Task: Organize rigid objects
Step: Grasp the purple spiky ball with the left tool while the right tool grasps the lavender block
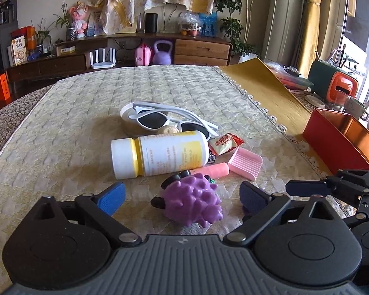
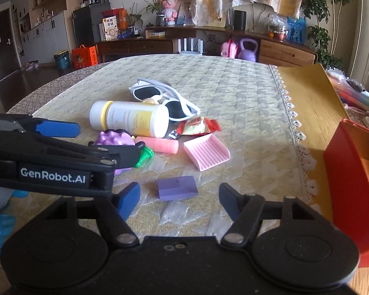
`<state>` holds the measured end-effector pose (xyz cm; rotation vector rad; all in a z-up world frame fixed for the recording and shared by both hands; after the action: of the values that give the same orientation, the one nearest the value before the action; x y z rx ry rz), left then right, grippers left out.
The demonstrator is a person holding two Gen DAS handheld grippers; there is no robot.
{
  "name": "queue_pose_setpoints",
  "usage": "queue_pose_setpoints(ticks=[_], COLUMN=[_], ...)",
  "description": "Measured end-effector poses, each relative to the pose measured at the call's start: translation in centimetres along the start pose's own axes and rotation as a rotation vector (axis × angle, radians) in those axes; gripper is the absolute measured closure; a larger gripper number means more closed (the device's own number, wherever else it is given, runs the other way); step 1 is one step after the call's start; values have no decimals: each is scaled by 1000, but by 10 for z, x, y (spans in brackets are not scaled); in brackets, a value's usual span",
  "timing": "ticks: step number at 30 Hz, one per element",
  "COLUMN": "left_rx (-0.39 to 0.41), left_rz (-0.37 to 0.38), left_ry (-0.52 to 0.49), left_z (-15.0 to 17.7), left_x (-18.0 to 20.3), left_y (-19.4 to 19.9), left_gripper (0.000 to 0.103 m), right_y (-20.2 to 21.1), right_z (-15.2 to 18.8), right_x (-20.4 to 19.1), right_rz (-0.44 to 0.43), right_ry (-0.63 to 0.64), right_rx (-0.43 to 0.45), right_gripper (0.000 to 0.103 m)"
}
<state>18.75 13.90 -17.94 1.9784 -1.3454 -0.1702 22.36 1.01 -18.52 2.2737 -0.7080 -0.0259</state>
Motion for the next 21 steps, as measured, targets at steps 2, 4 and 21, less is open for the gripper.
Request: queue_pose_setpoints(ticks=[2, 4, 21], left_rx=[-10, -19, -51], left_rz=[-5, -3, 17], left_ry=[-2, 0, 1], left_z=[2, 3, 3], left_x=[-1, -1, 1], left_y=[-3, -4, -4], left_gripper=[13, 22, 42], right_y=[-4, -6, 4], right_z=[0, 1, 1], right_x=[0, 0, 5], right_rz=[-1, -4, 36], right_ry=[0, -1, -27], right_rx=[-6, -11, -2], right_gripper=[42, 46, 67])
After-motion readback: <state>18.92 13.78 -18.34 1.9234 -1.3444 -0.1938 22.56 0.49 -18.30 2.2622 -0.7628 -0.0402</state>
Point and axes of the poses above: each gripper's, at about its wrist camera, not at the fingertips, and y roughly against the way its jaws point, x to its right, z to its underside, the point moved 8 cm from there along -y, roughly the way its jaws point, and after that the axes turned 15 degrees about y, right-handed, at the moved point
